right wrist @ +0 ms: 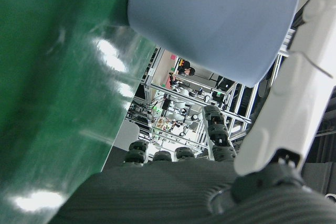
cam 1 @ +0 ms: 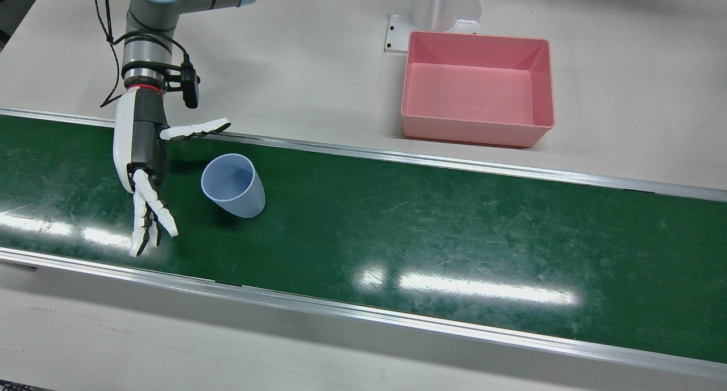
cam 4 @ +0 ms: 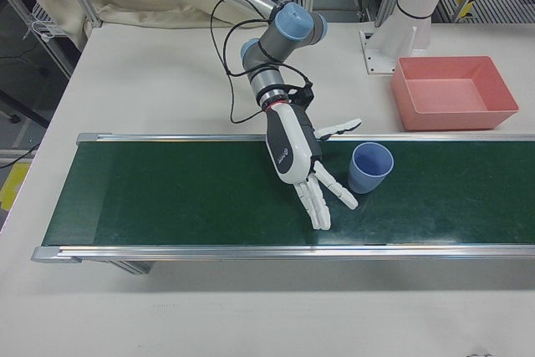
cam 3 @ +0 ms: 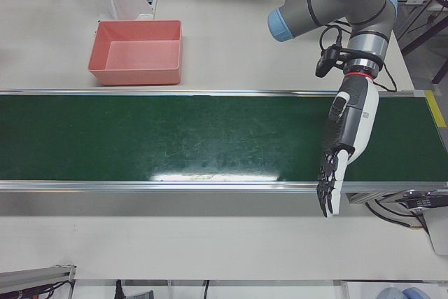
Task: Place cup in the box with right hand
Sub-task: 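Close the right hand fingers around the light blue cup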
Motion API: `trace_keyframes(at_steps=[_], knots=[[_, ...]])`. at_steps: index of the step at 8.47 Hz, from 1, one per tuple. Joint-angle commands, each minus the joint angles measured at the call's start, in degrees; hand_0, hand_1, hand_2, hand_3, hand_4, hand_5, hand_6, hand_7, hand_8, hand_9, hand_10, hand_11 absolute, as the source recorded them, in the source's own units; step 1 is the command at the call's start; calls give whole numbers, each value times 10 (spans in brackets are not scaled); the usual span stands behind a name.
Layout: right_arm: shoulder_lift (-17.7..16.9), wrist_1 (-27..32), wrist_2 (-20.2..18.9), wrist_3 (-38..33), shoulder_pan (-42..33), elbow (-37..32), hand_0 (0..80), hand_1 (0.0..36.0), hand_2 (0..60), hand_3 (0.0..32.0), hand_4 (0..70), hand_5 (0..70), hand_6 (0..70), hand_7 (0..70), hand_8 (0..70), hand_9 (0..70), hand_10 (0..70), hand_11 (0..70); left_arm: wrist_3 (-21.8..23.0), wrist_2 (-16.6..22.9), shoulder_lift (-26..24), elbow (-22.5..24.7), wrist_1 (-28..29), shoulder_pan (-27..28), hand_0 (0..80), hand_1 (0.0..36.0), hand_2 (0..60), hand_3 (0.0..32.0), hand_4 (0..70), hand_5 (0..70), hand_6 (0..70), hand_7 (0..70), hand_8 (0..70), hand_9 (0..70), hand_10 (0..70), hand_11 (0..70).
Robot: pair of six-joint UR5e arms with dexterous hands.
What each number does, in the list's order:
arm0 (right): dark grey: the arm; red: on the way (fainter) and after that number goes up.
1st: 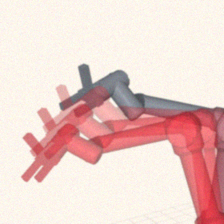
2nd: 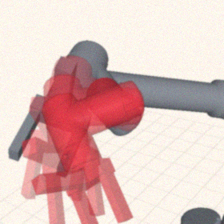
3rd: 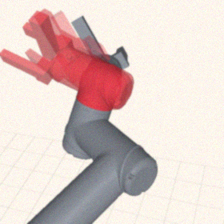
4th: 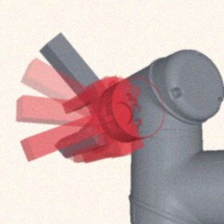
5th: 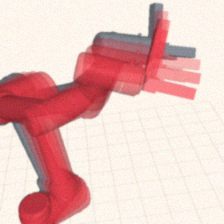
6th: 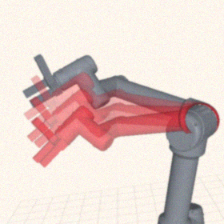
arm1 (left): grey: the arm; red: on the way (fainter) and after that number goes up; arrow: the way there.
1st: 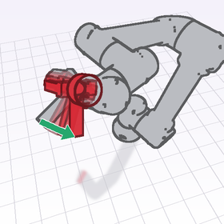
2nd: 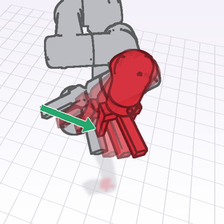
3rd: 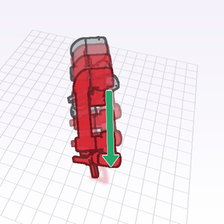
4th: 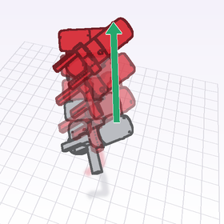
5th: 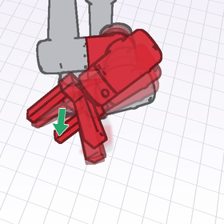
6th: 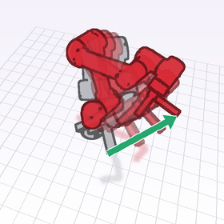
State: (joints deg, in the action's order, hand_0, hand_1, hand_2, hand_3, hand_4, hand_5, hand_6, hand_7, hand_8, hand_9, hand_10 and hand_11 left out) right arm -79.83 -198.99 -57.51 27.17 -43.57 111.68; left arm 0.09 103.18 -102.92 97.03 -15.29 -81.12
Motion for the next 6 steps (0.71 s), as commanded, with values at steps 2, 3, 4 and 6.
trace_keyframes(at_steps=[2, 3, 4, 6], knots=[[0, -1, -1, 0, 9, -1, 532, 108, 0, 0, 3, 63, 26, 11, 0, 0, 57, 107, 0, 0, 0, 0, 0, 0, 0, 0, 0, 0, 0, 0, 0, 0, 0, 0, 0, 0], [-1, 0, 0, -1, 9, -1, 542, 101, 0, 0, 72, 57, 26, 20, 0, 0, 52, 97, 0, 0, 0, 0, 0, 0, 0, 0, 0, 0, 0, 0, 0, 0, 0, 0, 0, 0], [-1, 1, 0, -2, 9, -1, 554, 113, 0, 0, 153, 52, 23, 21, 0, 0, 39, 78, 0, 0, 0, 0, 0, 0, 0, 0, 0, 0, 0, 0, 0, 0, 0, 0, 0, 0], [-1, 3, 7, -3, 8, -1, 561, 158, 2, 0, 256, 55, 31, 92, 0, 4, 41, 80, 0, 0, 0, 0, 0, 0, 0, 0, 0, 0, 0, 0, 0, 0, 0, 0, 0, 0]])
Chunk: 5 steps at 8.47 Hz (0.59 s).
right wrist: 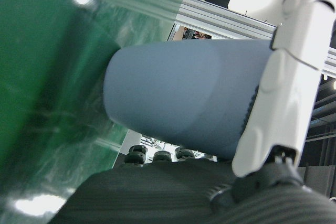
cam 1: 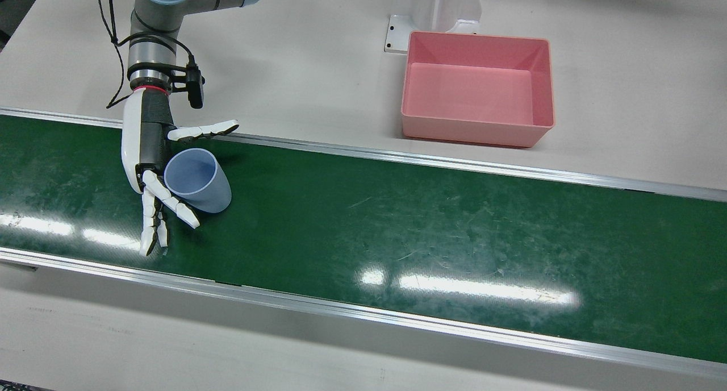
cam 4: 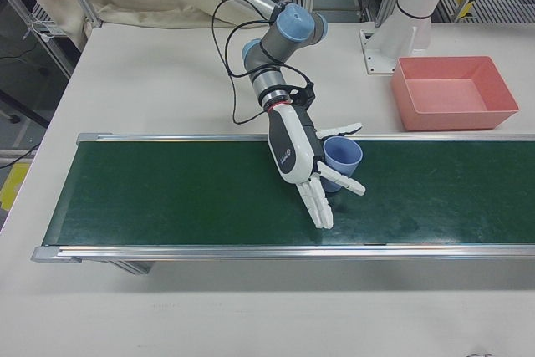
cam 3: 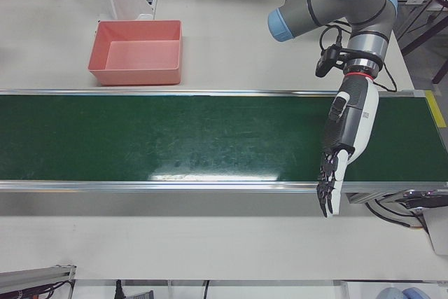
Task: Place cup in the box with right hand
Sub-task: 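Close the right hand fingers around the light blue cup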
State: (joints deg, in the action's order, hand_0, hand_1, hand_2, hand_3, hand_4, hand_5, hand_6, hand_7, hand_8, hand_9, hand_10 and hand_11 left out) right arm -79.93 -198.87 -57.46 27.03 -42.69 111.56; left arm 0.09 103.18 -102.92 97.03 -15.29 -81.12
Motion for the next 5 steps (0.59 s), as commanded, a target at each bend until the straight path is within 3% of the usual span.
trace_keyframes(at_steps=[1, 2, 3, 4, 5], knots=[[-1, 2, 9, -1, 0, 0, 553, 198, 151, 0, 275, 62, 49, 131, 0, 12, 63, 114, 0, 0, 0, 0, 0, 0, 0, 0, 0, 0, 0, 0, 0, 0, 0, 0, 0, 0], [-1, 2, 10, -1, -2, 0, 520, 236, 428, 0, 292, 78, 97, 304, 84, 170, 133, 214, 0, 0, 0, 0, 0, 0, 0, 0, 0, 0, 0, 0, 0, 0, 0, 0, 0, 0], [-2, 1, 16, -1, -5, 1, 504, 259, 600, 0, 313, 91, 144, 492, 180, 329, 194, 302, 0, 0, 0, -1, 0, 0, 0, 0, 0, 0, 0, 0, 0, 0, 0, 0, 0, 0], [-3, -1, 26, -8, -7, 3, 492, 276, 600, 0, 330, 104, 189, 677, 260, 456, 259, 393, 0, 0, 0, 0, 0, 0, 0, 0, 0, 0, 0, 0, 0, 0, 0, 0, 0, 0], [-3, -6, 28, -21, -6, 2, 486, 276, 600, 0, 322, 134, 271, 700, 447, 700, 384, 554, 0, 0, 0, 0, 0, 0, 0, 0, 0, 0, 0, 0, 0, 0, 0, 0, 0, 0]])
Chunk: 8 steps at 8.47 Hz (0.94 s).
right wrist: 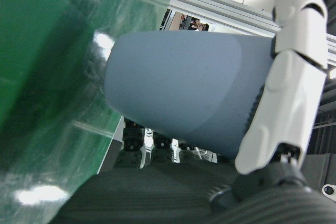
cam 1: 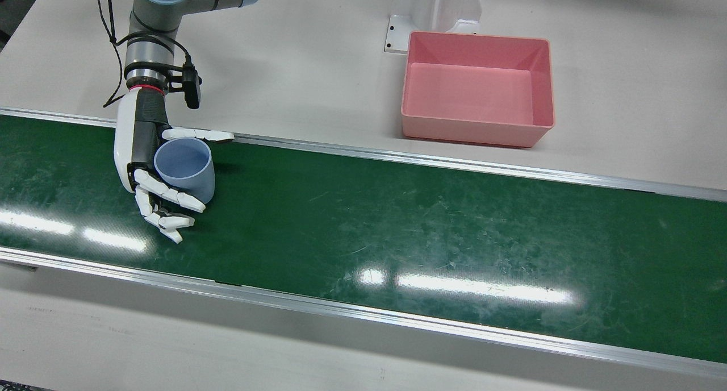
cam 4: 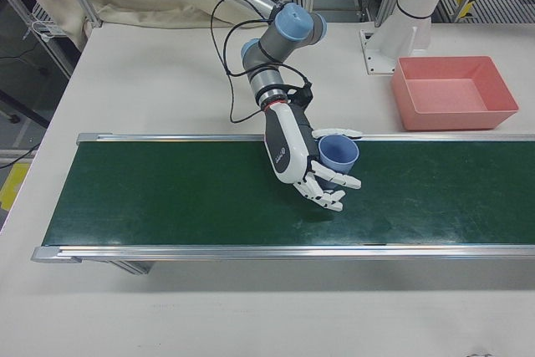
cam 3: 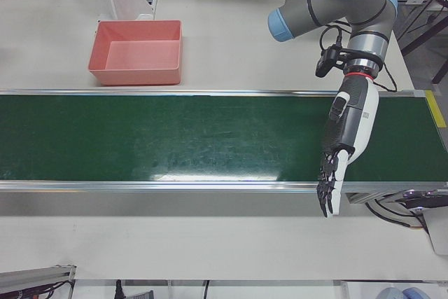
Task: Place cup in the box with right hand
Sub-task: 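Lift the cup off the belt and carry it toward the pink tray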
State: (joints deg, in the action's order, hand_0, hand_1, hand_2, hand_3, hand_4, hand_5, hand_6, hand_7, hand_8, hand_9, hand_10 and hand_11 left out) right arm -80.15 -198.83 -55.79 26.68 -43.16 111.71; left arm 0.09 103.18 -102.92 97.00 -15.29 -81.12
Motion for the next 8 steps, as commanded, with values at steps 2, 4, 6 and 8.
trace_keyframes(at_steps=[2, 4, 6, 8], knots=[[0, -6, 12, -28, -6, 20, 438, 179, 600, 0, 201, 219, 452, 700, 700, 700, 630, 700, 0, 1, 0, 0, 0, 0, 0, 0, 0, 0, 0, 0, 0, 0, 0, 0, 0, 0], [1, -6, 10, -24, -8, 67, 459, 196, 600, 0, 95, 253, 494, 700, 700, 700, 700, 700, 0, 0, 0, 0, 0, 0, 0, 0, 0, 0, 0, 0, 0, 0, 0, 0, 0, 0], [10, -7, 9, 5, 0, 121, 452, 181, 600, 0, 75, 247, 477, 700, 700, 700, 700, 700, 0, 0, 0, 0, 0, 0, 0, 0, 0, 0, 0, 0, 0, 0, 0, 0, 0, 0], [18, -7, 11, 79, 59, 195, 454, 181, 600, 0, 138, 241, 478, 700, 700, 700, 700, 700, 0, 0, 0, 0, 0, 0, 0, 0, 0, 0, 0, 0, 0, 0, 0, 0, 0, 0]])
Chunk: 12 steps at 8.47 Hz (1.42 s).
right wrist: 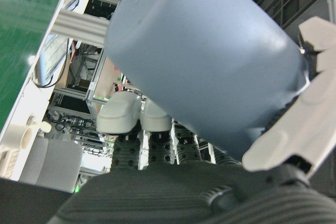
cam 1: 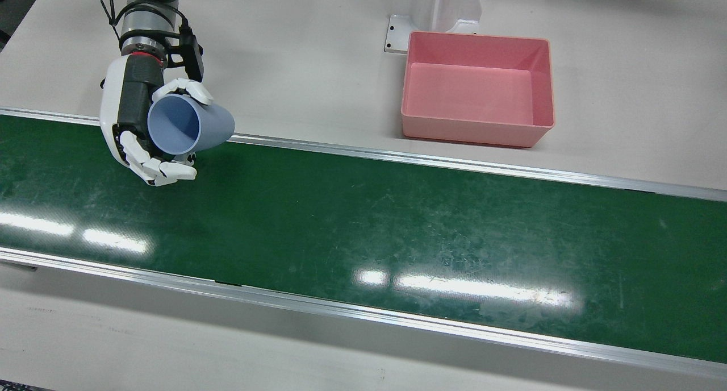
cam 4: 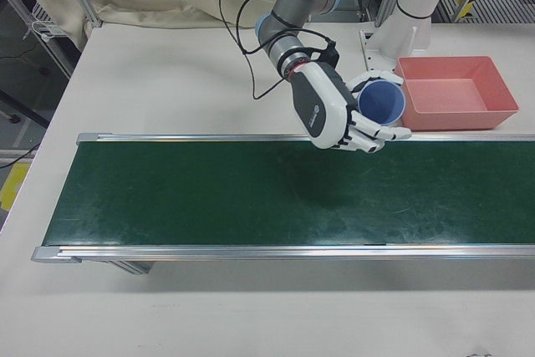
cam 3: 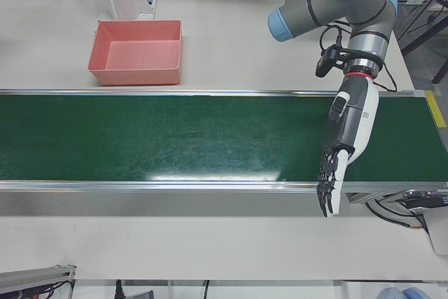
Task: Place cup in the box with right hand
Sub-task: 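Lift the cup off the belt and carry it toward the pink tray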
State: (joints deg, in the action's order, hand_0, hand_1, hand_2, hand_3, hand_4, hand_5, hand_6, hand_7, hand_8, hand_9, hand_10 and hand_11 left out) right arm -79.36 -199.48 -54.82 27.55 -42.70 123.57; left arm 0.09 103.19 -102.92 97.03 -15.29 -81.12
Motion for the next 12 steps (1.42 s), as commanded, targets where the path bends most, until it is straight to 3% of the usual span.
trace_keyframes(at_steps=[1, 7, 9, 10, 11, 12], knots=[[30, 1, 2, 113, 99, 97, 456, 183, 600, 0, 156, 240, 480, 700, 700, 700, 700, 700, 0, 0, 0, 0, 0, 0, 0, 0, 0, 0, 0, 0, 0, 0, 0, 0, 0, 0], [75, 12, 9, 375, 312, 99, 459, 157, 600, 0, 341, 224, 471, 700, 700, 700, 700, 700, 0, 0, 0, -1, 0, 0, 0, 0, 0, 0, 0, 0, 0, 0, 0, 0, 0, 0], [73, 77, 8, 385, 342, 52, 457, 119, 600, 0, 455, 210, 455, 700, 700, 700, 690, 700, 0, 0, 0, -1, 0, 0, 0, 0, 0, 0, 0, 0, 0, 0, 0, 0, 0, 0], [73, 108, 8, 385, 357, 34, 474, 148, 594, 0, 457, 189, 417, 700, 700, 700, 658, 700, 0, 0, 0, -1, 0, 0, 0, 0, 0, 0, 0, 0, 0, 0, 0, 0, 0, 0], [73, 118, 8, 385, 365, 26, 500, 178, 364, 0, 224, 132, 255, 700, 418, 668, 431, 621, 0, 0, 0, -1, 0, 0, 0, 0, 0, 0, 0, 0, 0, 0, 0, 0, 0, 0], [71, 118, 8, 385, 367, 26, 511, 205, 328, 0, 178, 89, 126, 415, 105, 206, 240, 366, 0, 0, 0, -1, 0, 0, 0, 0, 0, 0, 0, 0, 0, 0, 0, 0, 0, 0]])
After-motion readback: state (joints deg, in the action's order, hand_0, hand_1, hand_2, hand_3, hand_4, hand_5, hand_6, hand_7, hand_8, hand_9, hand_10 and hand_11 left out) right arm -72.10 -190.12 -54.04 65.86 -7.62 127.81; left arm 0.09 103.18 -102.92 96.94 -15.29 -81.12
